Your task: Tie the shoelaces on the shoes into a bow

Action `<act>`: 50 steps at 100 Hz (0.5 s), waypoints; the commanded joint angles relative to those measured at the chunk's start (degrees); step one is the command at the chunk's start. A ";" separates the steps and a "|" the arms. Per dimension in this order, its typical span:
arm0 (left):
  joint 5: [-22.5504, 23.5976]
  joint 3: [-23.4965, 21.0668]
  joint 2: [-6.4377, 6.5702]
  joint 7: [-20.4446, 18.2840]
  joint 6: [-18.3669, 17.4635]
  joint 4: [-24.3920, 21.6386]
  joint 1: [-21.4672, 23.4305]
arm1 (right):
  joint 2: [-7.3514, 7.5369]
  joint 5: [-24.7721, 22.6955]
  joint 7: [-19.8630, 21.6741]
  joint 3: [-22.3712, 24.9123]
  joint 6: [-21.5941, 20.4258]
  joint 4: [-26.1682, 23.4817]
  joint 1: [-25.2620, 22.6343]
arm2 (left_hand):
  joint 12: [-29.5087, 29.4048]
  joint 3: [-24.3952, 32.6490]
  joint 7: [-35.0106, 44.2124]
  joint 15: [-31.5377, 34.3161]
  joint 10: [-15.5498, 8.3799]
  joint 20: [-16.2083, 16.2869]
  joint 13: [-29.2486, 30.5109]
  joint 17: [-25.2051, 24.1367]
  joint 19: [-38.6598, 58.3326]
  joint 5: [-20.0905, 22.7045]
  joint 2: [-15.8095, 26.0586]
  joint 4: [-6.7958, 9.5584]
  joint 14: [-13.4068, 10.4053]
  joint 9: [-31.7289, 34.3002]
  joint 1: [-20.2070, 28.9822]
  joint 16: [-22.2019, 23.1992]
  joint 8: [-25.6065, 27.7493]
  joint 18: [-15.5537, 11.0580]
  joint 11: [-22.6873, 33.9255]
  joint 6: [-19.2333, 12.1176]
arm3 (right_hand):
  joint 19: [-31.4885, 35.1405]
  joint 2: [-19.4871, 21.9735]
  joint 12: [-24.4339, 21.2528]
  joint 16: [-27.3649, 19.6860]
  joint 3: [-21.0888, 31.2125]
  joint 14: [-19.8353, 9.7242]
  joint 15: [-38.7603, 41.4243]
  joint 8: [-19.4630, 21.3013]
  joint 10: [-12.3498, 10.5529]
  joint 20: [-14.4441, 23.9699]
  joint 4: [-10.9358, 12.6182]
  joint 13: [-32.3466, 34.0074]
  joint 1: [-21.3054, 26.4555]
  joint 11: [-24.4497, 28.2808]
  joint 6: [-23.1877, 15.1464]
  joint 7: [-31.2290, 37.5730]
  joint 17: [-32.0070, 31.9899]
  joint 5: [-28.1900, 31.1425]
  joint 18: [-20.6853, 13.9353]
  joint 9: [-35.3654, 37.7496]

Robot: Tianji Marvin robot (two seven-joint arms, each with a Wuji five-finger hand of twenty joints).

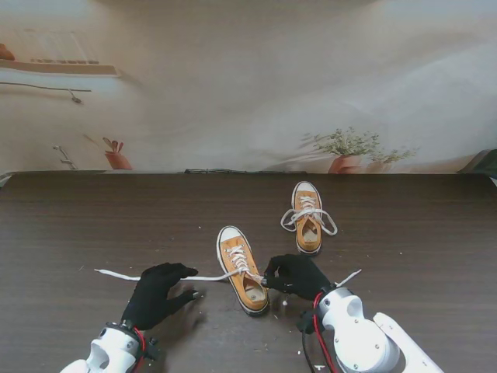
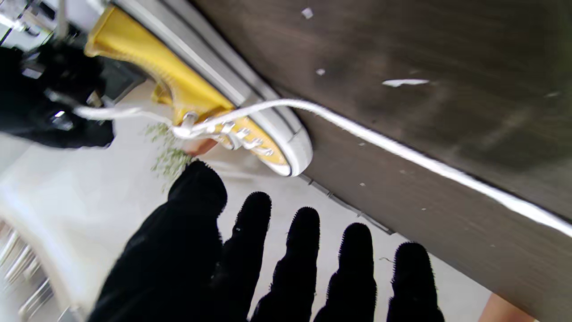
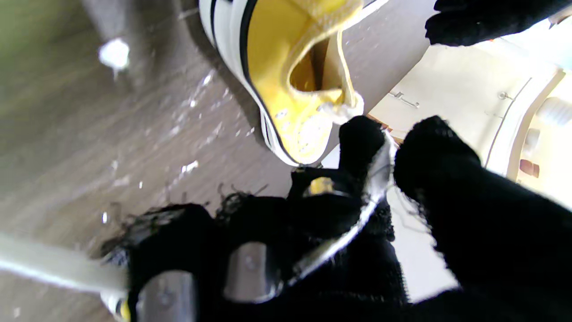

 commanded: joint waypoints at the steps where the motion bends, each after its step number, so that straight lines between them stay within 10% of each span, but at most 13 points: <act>1: 2.91 -0.14 1.05 -1.01 1.86 -1.80 -0.30 | 1.04 -0.86 0.85 1.01 -0.22 -1.43 -0.43 | -0.58 -1.15 -2.99 -0.36 -1.83 0.96 0.47 -0.92 1.57 -3.24 -0.49 1.15 -0.52 -1.24 -2.37 -1.66 -2.07 -0.61 -1.00 -0.53 | 16.56 -1.50 1.37 1.02 -1.03 -5.32 4.85 -1.64 -0.73 1.42 -0.65 2.50 -0.99 1.98 -2.06 -0.85 2.85 -1.77 -3.50 -1.09; 50: 15.94 7.83 3.25 -9.02 20.92 -9.32 -2.91 | 0.96 3.76 2.89 3.15 3.05 -4.09 -1.36 | -0.61 3.89 -4.90 -1.55 -2.07 -0.37 -0.67 -0.24 7.68 -3.16 -7.94 0.58 -1.60 -3.93 -10.35 -1.98 -3.00 -1.44 -1.82 1.23 | 16.56 -2.76 2.14 1.13 1.95 -3.21 4.98 -3.52 1.11 2.17 -0.74 2.40 -0.21 1.35 -1.06 -0.78 2.67 -1.50 -2.15 -1.63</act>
